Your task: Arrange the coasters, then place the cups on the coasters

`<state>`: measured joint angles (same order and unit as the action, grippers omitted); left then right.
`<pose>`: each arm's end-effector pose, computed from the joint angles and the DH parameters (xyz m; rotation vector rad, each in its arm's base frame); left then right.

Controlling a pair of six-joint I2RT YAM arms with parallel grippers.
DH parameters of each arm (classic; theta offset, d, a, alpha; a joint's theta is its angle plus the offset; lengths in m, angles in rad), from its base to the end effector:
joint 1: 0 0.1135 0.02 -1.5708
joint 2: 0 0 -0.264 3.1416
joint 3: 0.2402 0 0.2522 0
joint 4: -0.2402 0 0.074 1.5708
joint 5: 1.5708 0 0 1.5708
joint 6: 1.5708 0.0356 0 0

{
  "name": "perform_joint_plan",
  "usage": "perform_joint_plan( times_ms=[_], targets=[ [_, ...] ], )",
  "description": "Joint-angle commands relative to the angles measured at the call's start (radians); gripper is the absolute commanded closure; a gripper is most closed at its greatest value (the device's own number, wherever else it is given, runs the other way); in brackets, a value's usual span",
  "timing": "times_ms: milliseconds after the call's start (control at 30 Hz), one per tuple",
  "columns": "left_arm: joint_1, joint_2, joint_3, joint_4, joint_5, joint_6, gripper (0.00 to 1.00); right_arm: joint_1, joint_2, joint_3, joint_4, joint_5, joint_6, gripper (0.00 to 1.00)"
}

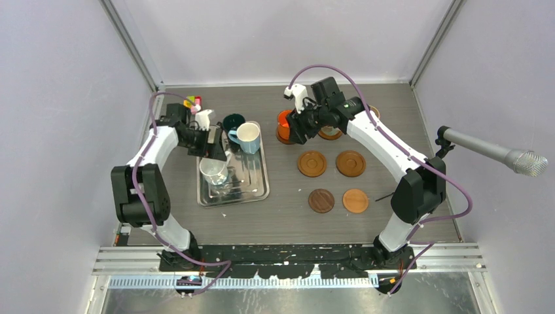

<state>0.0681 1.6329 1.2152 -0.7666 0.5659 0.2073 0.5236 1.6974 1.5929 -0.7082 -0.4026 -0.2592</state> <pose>0.3244 0.0030 0.2361 0.3292 2.5893 -0.6805 0.3192 0.2004 0.3320 -1.0845 2.1218 0.6051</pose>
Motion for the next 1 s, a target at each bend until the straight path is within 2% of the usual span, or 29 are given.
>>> perform_joint_plan(
  times_ms=[0,267,400,533,667,733,833,967],
  targets=[
    [-0.057,-0.037,-0.028,-0.013,0.049,0.061,0.1,0.0,-0.026,0.013,0.024,-0.017,-0.012,0.41],
    [-0.216,-0.075,-0.049,-0.043,0.05,0.123,0.11,0.012,-0.004,0.009,0.026,-0.051,-0.011,0.4],
    [-0.219,-0.143,-0.014,-0.057,0.035,0.108,0.03,0.049,0.026,0.016,0.036,-0.056,-0.014,0.4],
    [-0.131,-0.23,0.045,-0.05,0.029,0.043,0.0,0.114,0.079,0.038,0.036,-0.041,-0.045,0.4],
    [0.056,-0.284,0.108,-0.035,0.043,-0.063,0.0,0.2,0.161,0.087,0.033,-0.011,-0.081,0.4],
    [0.105,-0.305,0.126,-0.047,0.026,-0.081,0.0,0.245,0.2,0.112,0.029,-0.007,-0.112,0.4],
    [0.139,-0.332,0.128,-0.055,-0.039,-0.1,0.0,0.306,0.271,0.172,0.002,0.017,-0.172,0.4],
    [0.15,-0.349,0.123,-0.054,-0.221,-0.137,0.0,0.36,0.35,0.23,-0.009,0.043,-0.233,0.4]
  ],
)
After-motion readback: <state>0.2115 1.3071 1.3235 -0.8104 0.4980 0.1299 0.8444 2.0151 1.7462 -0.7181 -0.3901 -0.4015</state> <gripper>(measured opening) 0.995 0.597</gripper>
